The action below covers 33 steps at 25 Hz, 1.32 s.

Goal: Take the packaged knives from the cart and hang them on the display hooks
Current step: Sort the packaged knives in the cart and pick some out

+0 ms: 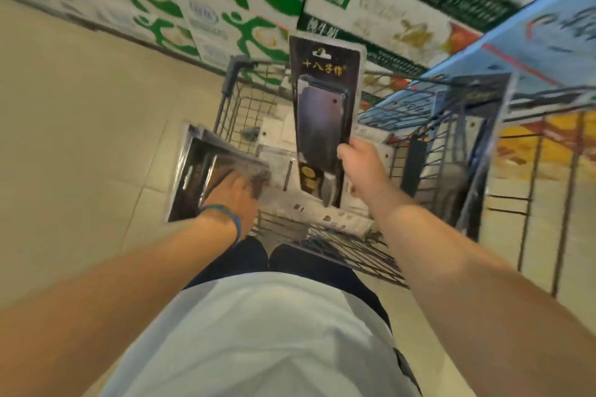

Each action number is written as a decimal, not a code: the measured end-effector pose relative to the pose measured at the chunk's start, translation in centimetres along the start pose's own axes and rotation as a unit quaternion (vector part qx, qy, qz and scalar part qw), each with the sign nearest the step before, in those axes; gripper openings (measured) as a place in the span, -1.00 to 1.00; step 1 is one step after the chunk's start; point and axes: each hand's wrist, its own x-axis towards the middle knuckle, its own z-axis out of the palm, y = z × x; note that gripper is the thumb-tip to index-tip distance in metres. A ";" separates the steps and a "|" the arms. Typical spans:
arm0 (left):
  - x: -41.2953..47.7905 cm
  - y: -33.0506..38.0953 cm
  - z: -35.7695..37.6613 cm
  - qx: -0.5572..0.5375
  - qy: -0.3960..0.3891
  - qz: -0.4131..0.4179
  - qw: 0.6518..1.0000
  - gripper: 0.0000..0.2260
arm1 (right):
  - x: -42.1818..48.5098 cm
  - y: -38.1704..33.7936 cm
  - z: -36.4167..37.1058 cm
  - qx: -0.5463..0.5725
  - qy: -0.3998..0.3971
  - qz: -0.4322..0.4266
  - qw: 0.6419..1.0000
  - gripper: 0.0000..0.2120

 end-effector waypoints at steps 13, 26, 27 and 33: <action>1.2 1.2 0.1 -0.122 -0.037 0.040 0.991 -0.49 | -15.3 1.4 -9.6 0.264 0.153 -0.066 0.950 -0.75; 0.2 3.5 0.6 -0.206 -0.066 -0.059 0.974 -0.56 | -17.4 4.6 -26.4 -0.021 0.482 -0.180 0.857 -0.71; -0.3 3.8 0.5 -0.219 -0.066 -0.063 0.971 -0.55 | -16.6 5.1 -26.4 -0.037 0.476 -0.169 0.862 -0.72; -2.7 6.6 -0.7 -0.243 -0.017 -0.131 0.961 -0.59 | -12.0 7.8 -26.5 -0.102 0.444 -0.135 0.880 -0.68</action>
